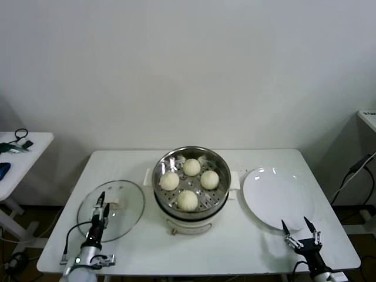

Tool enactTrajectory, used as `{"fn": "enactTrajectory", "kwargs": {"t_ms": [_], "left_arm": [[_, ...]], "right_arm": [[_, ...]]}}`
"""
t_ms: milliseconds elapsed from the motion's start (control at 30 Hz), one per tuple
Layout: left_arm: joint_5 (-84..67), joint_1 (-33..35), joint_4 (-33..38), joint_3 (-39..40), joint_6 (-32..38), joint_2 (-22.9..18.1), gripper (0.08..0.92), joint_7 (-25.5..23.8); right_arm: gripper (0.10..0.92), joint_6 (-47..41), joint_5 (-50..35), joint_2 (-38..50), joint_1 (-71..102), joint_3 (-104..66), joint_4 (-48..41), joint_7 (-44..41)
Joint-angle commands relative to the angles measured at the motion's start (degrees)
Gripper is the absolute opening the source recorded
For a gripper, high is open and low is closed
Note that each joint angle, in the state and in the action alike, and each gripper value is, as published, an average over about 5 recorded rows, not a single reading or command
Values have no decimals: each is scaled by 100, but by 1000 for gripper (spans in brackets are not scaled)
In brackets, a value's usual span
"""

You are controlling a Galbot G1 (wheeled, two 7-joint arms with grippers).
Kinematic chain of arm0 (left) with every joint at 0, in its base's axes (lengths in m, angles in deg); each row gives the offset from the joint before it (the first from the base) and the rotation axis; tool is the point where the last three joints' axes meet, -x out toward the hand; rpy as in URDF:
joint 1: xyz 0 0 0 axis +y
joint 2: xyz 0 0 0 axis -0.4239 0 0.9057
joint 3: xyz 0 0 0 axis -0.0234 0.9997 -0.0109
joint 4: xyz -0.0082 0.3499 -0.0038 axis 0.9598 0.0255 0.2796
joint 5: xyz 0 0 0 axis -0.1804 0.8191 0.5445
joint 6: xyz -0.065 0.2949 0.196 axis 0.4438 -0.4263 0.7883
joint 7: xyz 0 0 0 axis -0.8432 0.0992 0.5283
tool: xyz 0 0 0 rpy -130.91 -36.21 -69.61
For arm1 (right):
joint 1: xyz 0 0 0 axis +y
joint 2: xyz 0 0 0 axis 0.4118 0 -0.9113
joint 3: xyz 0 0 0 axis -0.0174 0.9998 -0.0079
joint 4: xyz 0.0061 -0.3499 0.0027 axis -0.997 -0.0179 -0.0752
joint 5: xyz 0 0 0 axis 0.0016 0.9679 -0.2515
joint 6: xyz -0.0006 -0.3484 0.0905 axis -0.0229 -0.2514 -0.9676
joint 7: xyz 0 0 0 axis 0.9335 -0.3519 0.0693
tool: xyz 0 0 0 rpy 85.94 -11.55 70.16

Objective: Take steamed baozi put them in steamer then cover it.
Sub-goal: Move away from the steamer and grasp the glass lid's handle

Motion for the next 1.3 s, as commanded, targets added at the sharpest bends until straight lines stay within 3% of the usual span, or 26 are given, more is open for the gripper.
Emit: {"fn": "enactTrajectory", "kwargs": {"t_ms": [33, 233, 967, 1300], "left_arm": [[183, -430, -455, 15, -8, 3, 823, 32], [222, -590, -734, 40, 27, 75, 784, 95], [294, -558, -832, 4, 158, 164, 170, 121], [-651, -183, 253, 19, -50, 323, 146, -338]], "right_arm": [[823, 2, 10, -38, 35, -64, 54, 3], [823, -28, 48, -71, 15, -58, 43, 0], [823, -111, 173, -145, -27, -19, 136, 1], [823, -365, 488, -179, -9, -86, 319, 93]]}}
